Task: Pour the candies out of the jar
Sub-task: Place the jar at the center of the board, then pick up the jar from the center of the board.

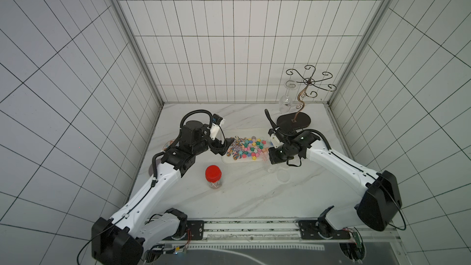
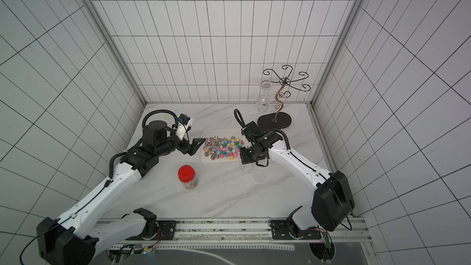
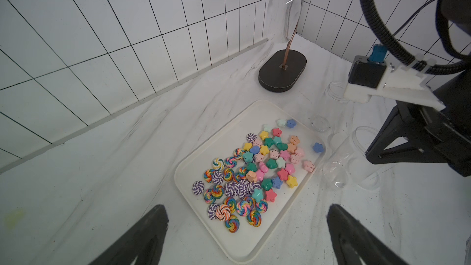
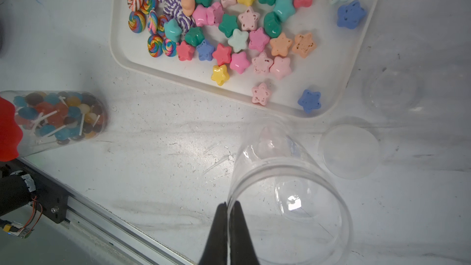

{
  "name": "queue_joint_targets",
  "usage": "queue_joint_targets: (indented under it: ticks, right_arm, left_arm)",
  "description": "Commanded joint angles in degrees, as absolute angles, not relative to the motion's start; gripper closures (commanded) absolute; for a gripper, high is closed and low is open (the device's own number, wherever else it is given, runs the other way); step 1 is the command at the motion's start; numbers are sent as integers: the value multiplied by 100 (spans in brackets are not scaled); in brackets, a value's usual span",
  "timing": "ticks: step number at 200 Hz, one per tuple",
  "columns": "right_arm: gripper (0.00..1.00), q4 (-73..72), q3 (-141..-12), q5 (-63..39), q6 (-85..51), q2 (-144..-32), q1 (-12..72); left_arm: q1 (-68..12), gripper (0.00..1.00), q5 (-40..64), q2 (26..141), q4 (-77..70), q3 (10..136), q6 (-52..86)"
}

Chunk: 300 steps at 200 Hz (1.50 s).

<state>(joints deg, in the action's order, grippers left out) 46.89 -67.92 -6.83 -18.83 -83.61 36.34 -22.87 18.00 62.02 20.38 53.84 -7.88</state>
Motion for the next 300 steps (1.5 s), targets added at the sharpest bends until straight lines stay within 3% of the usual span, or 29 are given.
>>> queue_joint_targets:
  ticks: [1, 34, 68, 97, 127, 160, 191, 249, 300]
  right_arm:
    - [100, 4649, -6515, -506, -1827, -8480, 3691]
    - [100, 4684, -6579, -332, -1775, -8593, 3725]
    - [71, 4733, -6716, -238, -1758, -8682, 3751]
    - [52, 4867, -6981, -25, -1771, -8686, 3814]
    - [36, 5011, -7459, 334, -1796, -8652, 3961]
    - [10, 4825, -7779, 501, -1690, -8433, 4091]
    - [9, 4670, -8042, 316, -1387, -8273, 4199]
    - [14, 3748, -8359, -468, -1222, -8357, 5278]
    - [14, 3450, -8936, -430, -872, -9200, 6339]
  left_arm:
    - [-2268, 3, 1803, 6230, 1925, 5360, -738]
    - [-2259, 3, 1792, 6225, 1925, 5361, -738]
    - [-2228, 3, 1640, 6220, 1916, 5353, -687]
    - [-2026, 3, 1485, 6220, 1809, 5331, -454]
    - [-1583, 3, 1466, 6307, 1655, 5335, -80]
    - [-810, 3, 2090, 6494, 1239, 5293, 565]
    - [-731, 3, 2284, 6957, 1552, 5824, 484]
    - [-687, 3, 1250, 8231, 1881, 7326, 962]
    - [299, 3, 2871, 9317, 1925, 7484, 2006]
